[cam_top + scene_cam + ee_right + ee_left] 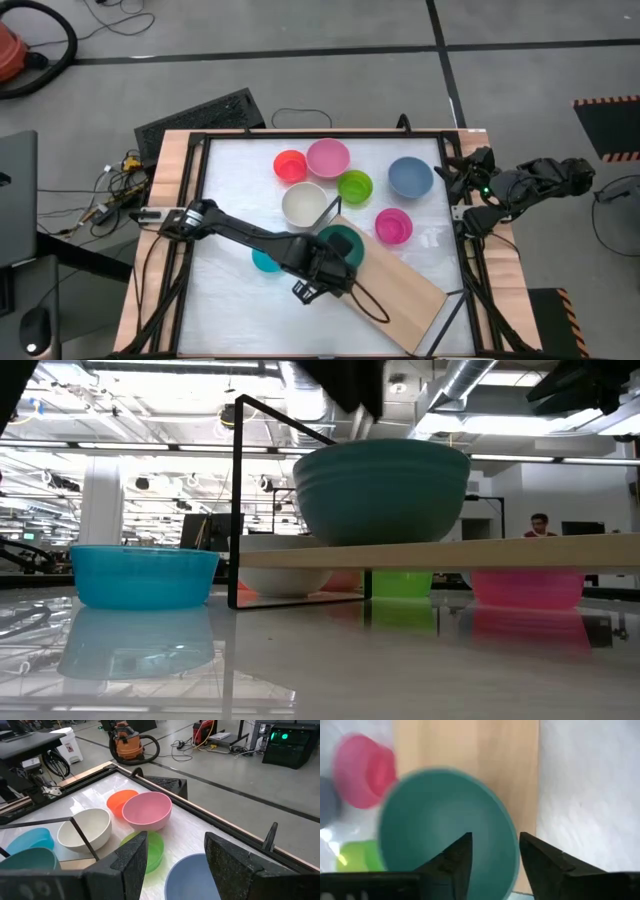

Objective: Place and stack bowls onto a shelf
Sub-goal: Put the large green bowl on the shelf

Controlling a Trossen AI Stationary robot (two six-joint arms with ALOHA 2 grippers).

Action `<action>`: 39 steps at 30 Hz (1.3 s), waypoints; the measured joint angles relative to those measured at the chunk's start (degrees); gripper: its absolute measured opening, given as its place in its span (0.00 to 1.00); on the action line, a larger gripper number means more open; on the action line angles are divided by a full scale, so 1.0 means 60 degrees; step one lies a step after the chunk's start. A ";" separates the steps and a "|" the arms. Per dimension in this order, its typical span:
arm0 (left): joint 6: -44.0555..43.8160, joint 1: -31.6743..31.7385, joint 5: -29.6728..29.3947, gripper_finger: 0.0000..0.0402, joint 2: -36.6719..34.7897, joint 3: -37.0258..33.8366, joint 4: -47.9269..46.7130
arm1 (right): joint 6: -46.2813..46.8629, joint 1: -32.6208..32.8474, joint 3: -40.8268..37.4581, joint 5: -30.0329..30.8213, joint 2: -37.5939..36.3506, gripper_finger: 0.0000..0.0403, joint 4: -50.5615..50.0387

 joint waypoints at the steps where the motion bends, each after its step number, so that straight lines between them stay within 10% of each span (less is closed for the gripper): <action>1: -0.0068 -0.0001 -0.0027 0.40 0.0000 0.0338 -0.0066 | 0.0000 0.0000 0.0000 0.0000 0.0000 0.55 0.0000; 18: -0.6146 -0.0938 -0.1257 0.43 -0.2787 0.0883 -0.3624 | 0.0001 0.0001 0.0000 -0.0189 -0.0004 0.55 -0.0468; 39: -0.2621 -0.0443 0.0625 0.43 0.0507 0.0876 -0.0646 | 0.0018 0.0004 0.0000 -0.0441 -0.0004 0.55 -0.0572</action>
